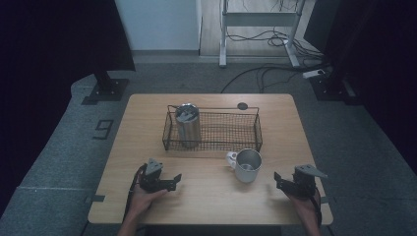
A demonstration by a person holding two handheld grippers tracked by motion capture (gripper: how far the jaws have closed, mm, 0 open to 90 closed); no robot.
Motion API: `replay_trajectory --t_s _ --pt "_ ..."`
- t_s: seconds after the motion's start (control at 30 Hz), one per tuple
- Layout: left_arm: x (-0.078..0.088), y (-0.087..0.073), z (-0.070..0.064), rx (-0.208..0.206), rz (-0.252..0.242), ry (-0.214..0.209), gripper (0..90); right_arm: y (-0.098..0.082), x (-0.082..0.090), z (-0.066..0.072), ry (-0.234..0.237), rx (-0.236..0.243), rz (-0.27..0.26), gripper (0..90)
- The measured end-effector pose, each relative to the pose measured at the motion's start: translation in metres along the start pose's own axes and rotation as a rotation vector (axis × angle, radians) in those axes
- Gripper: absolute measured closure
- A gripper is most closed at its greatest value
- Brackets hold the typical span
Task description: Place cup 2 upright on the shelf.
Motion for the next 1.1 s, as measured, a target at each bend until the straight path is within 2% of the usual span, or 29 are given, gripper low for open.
replay_trajectory --t_s 0.57,1.1 --pt "-0.001 -0.003 0.001 0.01 0.008 -0.005 8.0 0.019 0.027 0.041 0.12 0.06 -0.076 13.5" --pt "-0.002 -0.003 0.0 0.011 0.012 -0.011 8.1 0.027 0.03 0.069 0.186 0.098 -0.097 13.0"
Point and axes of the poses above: each handheld gripper's, and its own axes: x roughly backward along the jaws, y roughly out of its top, z roughly to its left, the point moved 7 cm from there along -x, roughly forward along the jaws, and after that the axes turned 9 degrees about -y, right-handed, at the moved point
